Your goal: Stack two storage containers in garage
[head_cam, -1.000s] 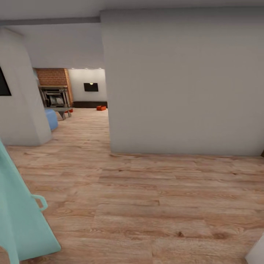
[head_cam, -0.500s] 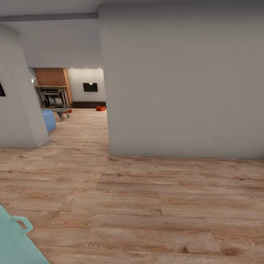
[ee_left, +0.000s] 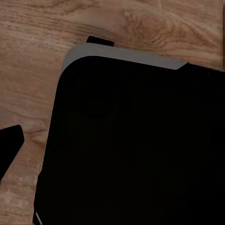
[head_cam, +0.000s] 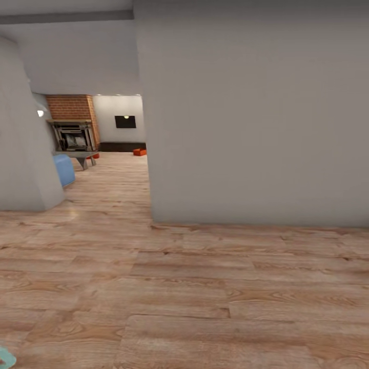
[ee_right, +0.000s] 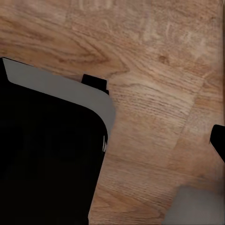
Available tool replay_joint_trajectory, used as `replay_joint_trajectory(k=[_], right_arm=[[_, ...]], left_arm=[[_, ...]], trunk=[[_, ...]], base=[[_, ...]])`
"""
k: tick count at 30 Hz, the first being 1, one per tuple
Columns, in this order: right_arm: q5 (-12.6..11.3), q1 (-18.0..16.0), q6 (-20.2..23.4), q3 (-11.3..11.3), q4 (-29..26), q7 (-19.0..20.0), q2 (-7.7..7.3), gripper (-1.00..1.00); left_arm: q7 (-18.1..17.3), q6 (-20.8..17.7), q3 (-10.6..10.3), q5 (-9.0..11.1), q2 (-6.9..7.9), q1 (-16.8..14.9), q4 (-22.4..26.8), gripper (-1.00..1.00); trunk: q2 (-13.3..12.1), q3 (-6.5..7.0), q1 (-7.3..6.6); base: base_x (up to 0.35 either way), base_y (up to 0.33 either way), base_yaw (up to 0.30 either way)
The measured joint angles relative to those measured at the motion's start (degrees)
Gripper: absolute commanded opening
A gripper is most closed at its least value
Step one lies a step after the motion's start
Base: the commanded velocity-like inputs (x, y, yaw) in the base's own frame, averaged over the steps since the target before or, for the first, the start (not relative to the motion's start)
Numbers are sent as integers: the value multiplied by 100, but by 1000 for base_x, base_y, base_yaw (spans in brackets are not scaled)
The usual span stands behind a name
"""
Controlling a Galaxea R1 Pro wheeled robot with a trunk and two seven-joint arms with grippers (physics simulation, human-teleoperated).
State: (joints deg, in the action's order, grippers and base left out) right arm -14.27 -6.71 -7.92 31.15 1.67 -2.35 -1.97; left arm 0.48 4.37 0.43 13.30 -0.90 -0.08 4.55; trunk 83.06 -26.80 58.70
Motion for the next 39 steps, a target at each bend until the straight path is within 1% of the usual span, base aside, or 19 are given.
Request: replay_joint_trajectory(k=[30,39], right_arm=[[0,0,0,0,0,3,10,100],[-2,0,-141,0,0,3,2,100]], left_arm=[[0,-2,0,2,3,0,0,100],[0,1,0,-3,-2,0,0,100]], trunk=[[0,0,0],[0,0,0]], base=[[322,0,1],[323,0,212]])
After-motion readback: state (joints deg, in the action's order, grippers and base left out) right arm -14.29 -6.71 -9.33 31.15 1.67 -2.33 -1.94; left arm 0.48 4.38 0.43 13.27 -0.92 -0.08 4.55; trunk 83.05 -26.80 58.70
